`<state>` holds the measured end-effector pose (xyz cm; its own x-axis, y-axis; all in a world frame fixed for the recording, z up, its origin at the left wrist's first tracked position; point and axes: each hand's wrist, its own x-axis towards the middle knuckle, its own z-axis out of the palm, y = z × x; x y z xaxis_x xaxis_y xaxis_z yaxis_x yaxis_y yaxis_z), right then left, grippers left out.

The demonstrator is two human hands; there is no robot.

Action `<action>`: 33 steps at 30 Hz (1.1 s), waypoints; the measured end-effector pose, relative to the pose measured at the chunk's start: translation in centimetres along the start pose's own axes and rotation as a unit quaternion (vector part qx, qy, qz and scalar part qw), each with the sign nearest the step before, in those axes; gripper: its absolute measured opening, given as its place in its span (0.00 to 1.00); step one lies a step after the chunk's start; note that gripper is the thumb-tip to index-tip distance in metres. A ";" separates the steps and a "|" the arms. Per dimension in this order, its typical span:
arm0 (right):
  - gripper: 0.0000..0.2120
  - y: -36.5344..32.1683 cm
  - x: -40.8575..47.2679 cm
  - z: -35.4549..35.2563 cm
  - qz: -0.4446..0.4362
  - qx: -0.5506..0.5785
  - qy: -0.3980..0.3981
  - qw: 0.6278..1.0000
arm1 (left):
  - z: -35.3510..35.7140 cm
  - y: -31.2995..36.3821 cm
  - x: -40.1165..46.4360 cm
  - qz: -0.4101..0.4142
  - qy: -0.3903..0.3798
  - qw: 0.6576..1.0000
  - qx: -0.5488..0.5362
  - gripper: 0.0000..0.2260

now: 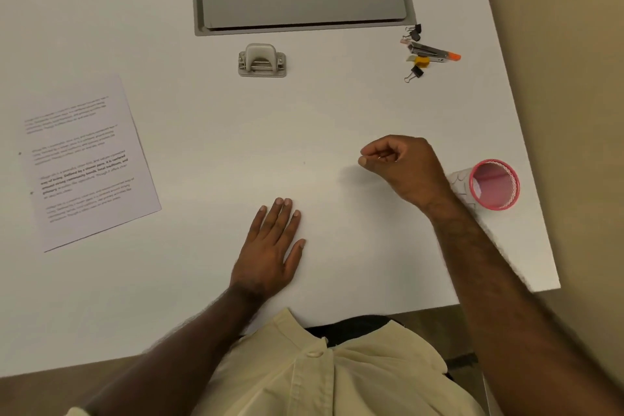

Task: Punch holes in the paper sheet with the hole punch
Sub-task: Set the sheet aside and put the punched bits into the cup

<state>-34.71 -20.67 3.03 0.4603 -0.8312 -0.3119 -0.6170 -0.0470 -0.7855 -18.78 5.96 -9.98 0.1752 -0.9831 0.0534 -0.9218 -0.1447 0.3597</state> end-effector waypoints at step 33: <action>0.14 -2.5 2.3 10.7 -0.028 -0.402 -0.136 0.905 | 0.9 -0.4 0.0 -0.006 -0.015 1.000 0.004 0.28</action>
<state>-25.28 -16.48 -1.45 0.5779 -0.6532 -0.4893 -0.8026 -0.5634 -0.1959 -18.75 5.95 -10.93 0.1767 -0.9840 0.0215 -0.9220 -0.1578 0.3535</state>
